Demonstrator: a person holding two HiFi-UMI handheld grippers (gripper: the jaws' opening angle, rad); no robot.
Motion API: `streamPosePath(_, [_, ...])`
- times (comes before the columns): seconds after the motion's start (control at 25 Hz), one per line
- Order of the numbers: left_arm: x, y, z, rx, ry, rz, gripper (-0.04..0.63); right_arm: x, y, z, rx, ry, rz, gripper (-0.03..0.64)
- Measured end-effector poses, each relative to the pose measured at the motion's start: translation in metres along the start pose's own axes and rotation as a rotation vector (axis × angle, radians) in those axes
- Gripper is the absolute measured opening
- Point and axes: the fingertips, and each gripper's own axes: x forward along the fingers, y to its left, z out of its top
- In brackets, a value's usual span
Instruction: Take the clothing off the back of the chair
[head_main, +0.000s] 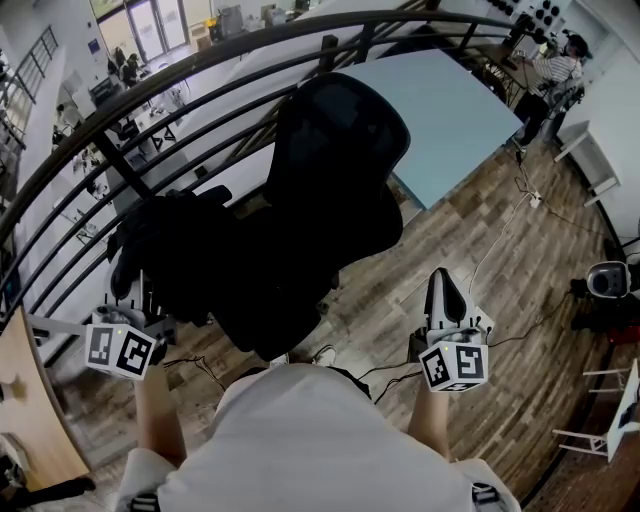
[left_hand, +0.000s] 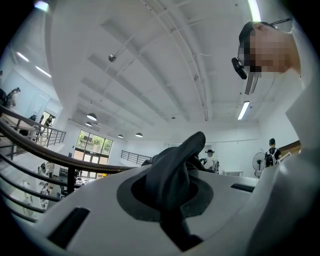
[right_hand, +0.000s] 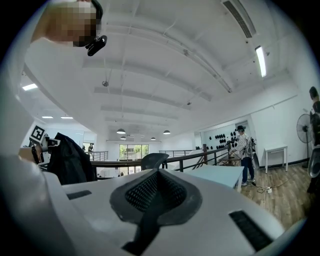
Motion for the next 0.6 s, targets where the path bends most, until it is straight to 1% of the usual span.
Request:
streamPosePath(0.32, [-0.0008,0.0002,0.0006,-0.004,-0.011,-0.004,0.046,-0.0033,0.0,0.0027,-0.005,-0.013,-0.007,0.018])
streamPosePath(0.6, [-0.0019,-0.0007,-0.0036,-0.008,-0.004,-0.007,0.046,-0.0077,0.0,0.0018,-0.006,-0.009,-0.014,0.018])
